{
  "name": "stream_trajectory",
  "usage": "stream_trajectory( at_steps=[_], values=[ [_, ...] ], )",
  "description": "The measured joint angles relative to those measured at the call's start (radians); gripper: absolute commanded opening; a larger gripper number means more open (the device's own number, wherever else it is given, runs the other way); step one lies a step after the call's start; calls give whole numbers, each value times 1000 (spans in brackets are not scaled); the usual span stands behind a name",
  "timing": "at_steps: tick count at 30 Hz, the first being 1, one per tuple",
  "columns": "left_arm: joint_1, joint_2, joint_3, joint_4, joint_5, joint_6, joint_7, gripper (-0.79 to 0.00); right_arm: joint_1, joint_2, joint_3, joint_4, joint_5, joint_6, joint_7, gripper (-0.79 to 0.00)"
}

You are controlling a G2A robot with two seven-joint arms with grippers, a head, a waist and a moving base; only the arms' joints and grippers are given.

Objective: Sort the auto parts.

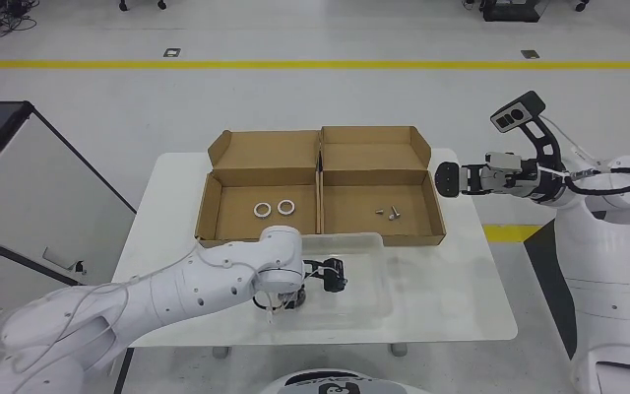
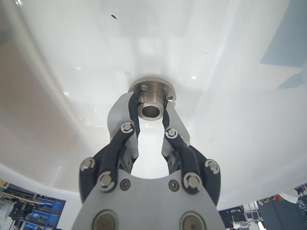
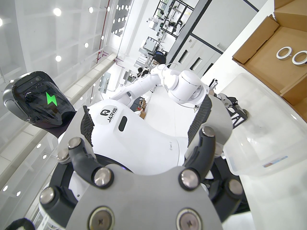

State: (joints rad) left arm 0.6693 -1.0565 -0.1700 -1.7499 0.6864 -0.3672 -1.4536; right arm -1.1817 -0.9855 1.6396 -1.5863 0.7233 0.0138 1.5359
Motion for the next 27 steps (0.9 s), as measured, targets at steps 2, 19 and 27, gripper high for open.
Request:
stream_trajectory(
  at_steps=[2, 19, 27],
  values=[
    [-6, -8, 0, 3, -3, -14, 14, -785, 0, 0, 0, 0, 0, 0, 0, 0],
    [12, -84, 0, 95, 15, -48, 48, -456, 0, 0, 0, 0, 0, 0, 0, 0],
    [-14, -81, 0, 82, -25, -41, 42, -400, 0, 0, 0, 0, 0, 0, 0, 0]
  ],
)
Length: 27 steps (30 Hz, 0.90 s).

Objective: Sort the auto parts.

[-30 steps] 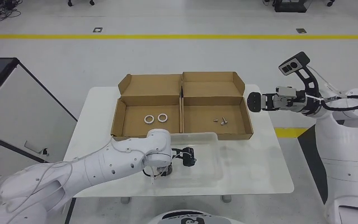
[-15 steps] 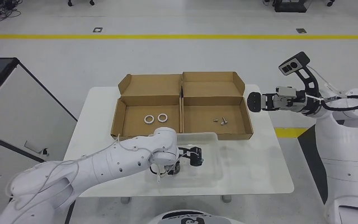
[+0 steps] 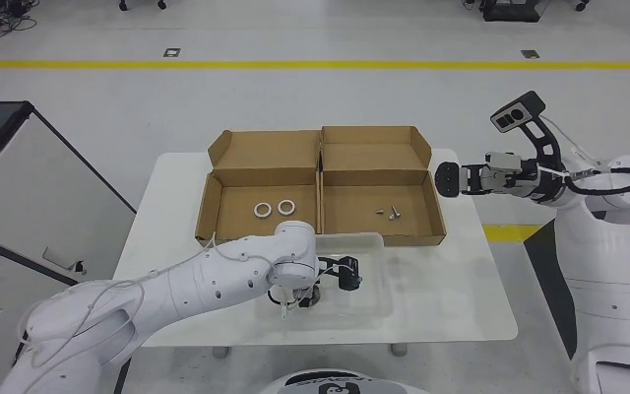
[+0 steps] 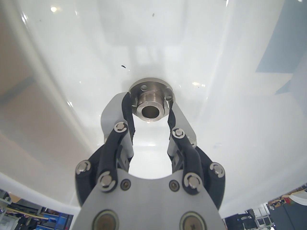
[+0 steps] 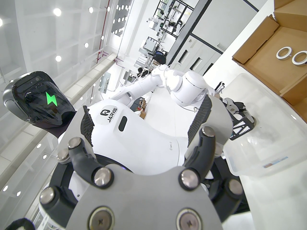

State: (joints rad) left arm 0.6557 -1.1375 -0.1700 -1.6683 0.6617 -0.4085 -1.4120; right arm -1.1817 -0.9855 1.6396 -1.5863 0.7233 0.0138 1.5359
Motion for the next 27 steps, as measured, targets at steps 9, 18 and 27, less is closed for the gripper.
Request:
stream_trajectory(
  at_steps=[9, 18, 27],
  values=[
    [-9, 13, 0, -7, -29, -11, 11, -416, 0, 0, 0, 0, 0, 0, 0, 0],
    [-4, 15, 0, 11, -29, -36, 36, -416, 0, 0, 0, 0, 0, 0, 0, 0],
    [-10, 17, 0, 15, -33, -39, 40, -425, 0, 0, 0, 0, 0, 0, 0, 0]
  ],
)
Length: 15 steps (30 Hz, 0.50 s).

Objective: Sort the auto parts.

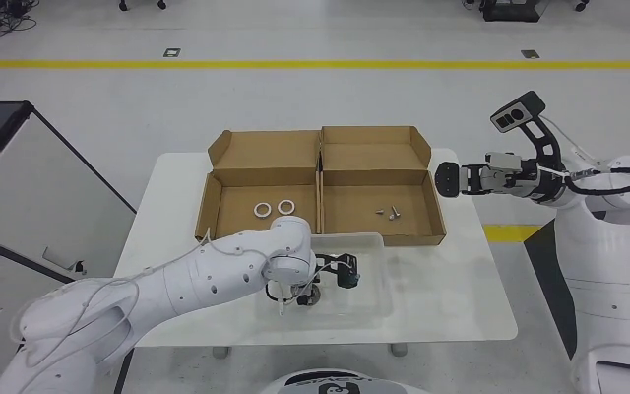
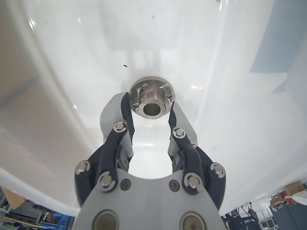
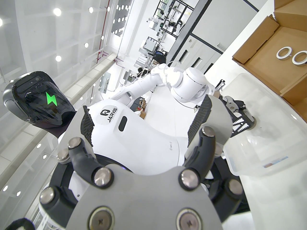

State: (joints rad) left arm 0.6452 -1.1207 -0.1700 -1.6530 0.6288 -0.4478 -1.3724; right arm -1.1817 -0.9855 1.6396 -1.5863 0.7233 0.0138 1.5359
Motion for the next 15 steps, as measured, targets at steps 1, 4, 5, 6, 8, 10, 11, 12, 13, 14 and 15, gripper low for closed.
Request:
stream_trajectory(
  at_steps=[1, 4, 5, 6, 8, 10, 11, 12, 13, 14, 15],
  values=[
    [3, 0, 0, 2, 1, -1, 1, -425, 0, 0, 0, 0, 0, 0, 0, 0],
    [8, -1, 0, 6, 5, -4, 4, -434, 0, 0, 0, 0, 0, 0, 0, 0],
    [9, -1, 0, 8, 6, -6, 5, -437, 0, 0, 0, 0, 0, 0, 0, 0],
    [10, -2, 0, 9, 7, -7, 7, -446, 0, 0, 0, 0, 0, 0, 0, 0],
    [12, -3, 0, 14, 8, -10, 10, -514, 0, 0, 0, 0, 0, 0, 0, 0],
    [14, -4, 0, 19, 9, -13, 13, -763, 0, 0, 0, 0, 0, 0, 0, 0],
    [14, -5, 0, 20, 9, -13, 13, -785, 0, 0, 0, 0, 0, 0, 0, 0],
    [14, -5, 0, 21, 10, -13, 13, -785, 0, 0, 0, 0, 0, 0, 0, 0],
    [14, -6, 0, 22, 12, -12, 12, -785, 0, 0, 0, 0, 0, 0, 0, 0],
    [14, -6, 0, 22, 13, -11, 11, -785, 0, 0, 0, 0, 0, 0, 0, 0],
    [14, -7, 0, 23, 15, -10, 10, -785, 0, 0, 0, 0, 0, 0, 0, 0]
  ],
)
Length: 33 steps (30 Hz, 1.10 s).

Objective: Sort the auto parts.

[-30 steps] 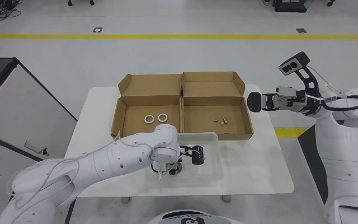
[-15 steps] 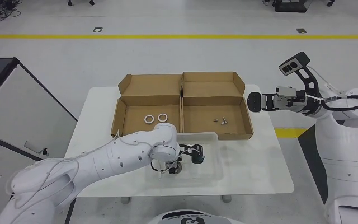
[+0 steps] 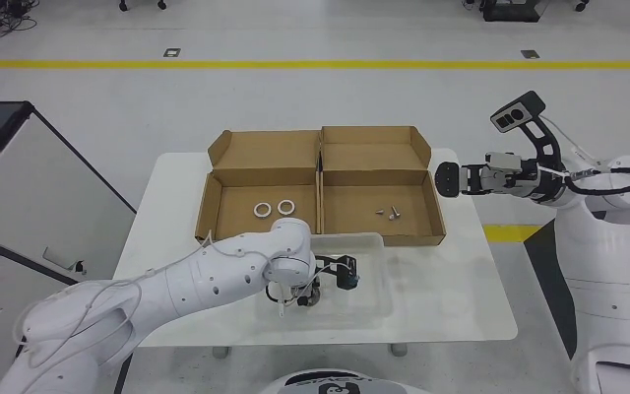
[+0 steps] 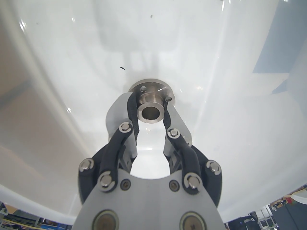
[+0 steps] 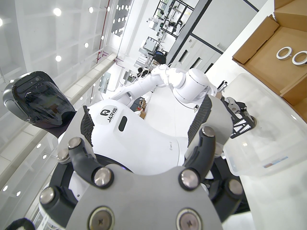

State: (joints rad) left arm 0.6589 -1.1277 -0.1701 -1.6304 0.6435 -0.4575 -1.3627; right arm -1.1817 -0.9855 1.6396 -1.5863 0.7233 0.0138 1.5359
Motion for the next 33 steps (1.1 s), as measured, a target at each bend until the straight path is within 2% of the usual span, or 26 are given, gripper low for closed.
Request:
stream_trajectory(
  at_steps=[12, 22, 33],
  values=[
    [-17, -2, 0, -2, -5, 19, -19, -785, 0, 0, 0, 0, 0, 0, 0, 0],
    [-142, 24, 0, -132, -159, 88, -88, -785, 0, 0, 0, 0, 0, 0, 0, 0],
    [-131, 28, -10, -122, -165, 96, -63, -785, 0, 0, 0, 0, 0, 0, 0, 0]
  ],
)
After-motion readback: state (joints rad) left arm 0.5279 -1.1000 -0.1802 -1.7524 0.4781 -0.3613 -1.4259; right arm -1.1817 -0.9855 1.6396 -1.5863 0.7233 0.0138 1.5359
